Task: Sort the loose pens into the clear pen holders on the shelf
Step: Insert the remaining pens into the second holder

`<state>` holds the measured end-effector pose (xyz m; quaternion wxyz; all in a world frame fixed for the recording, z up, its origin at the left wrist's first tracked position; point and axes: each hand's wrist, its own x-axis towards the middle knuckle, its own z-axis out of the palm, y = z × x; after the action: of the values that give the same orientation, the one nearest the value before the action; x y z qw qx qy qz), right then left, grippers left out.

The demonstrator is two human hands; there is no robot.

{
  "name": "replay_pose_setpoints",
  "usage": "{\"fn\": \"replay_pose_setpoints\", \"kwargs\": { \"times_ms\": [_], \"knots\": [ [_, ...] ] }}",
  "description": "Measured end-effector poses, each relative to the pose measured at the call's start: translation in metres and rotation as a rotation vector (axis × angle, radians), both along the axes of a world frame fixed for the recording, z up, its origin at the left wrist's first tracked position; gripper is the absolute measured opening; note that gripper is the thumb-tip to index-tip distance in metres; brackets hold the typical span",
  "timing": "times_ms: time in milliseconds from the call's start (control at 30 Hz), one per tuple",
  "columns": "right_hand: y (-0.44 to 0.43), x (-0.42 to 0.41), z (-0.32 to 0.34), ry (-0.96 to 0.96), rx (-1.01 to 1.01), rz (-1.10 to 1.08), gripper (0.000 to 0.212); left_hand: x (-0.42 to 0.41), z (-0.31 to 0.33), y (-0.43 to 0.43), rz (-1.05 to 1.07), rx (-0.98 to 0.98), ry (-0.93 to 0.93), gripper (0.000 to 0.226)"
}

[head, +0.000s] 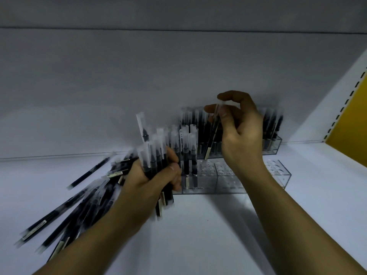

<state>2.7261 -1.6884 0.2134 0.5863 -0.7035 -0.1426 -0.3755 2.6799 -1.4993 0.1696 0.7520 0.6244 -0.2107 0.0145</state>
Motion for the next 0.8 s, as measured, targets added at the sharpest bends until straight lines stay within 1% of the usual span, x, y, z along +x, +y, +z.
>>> {"fn": "replay_pose_setpoints", "kwargs": {
  "times_ms": [133, 233, 300, 367, 467, 600, 667, 733, 800],
  "knots": [
    [-0.001, 0.001, -0.002, -0.001, -0.035, 0.025, 0.017, -0.003, -0.009, -0.002, 0.016, 0.190, -0.071, 0.004],
    [-0.001, 0.002, -0.003, 0.015, -0.064, 0.058, 0.022, -0.005, -0.013, -0.003, -0.003, 0.307, -0.092, 0.019],
    [-0.001, 0.001, -0.003, -0.012, -0.053, 0.049, 0.021, -0.005, -0.012, -0.003, 0.012, 0.329, -0.051, 0.018],
    [-0.001, -0.001, 0.000, -0.041, -0.011, 0.046, 0.019, -0.004, -0.012, -0.003, 0.033, 0.336, -0.004, 0.012],
    [-0.002, -0.002, 0.001, -0.046, 0.006, 0.062, 0.017, -0.002, -0.015, -0.003, 0.032, 0.352, 0.015, 0.010],
    [-0.001, 0.000, -0.002, -0.017, -0.081, 0.054, 0.016, -0.002, -0.016, -0.006, 0.025, 0.344, 0.031, 0.008],
    [-0.002, 0.000, -0.003, -0.007, -0.139, 0.054, 0.017, -0.001, -0.016, -0.007, 0.028, 0.324, 0.042, 0.014],
    [-0.002, 0.001, -0.005, 0.019, -0.206, 0.062, 0.020, -0.001, -0.016, -0.007, 0.010, 0.344, 0.030, 0.019],
    [-0.001, 0.002, -0.007, 0.051, -0.251, 0.083, 0.020, 0.000, -0.016, -0.007, -0.001, 0.364, 0.003, 0.020]
  ]
}}
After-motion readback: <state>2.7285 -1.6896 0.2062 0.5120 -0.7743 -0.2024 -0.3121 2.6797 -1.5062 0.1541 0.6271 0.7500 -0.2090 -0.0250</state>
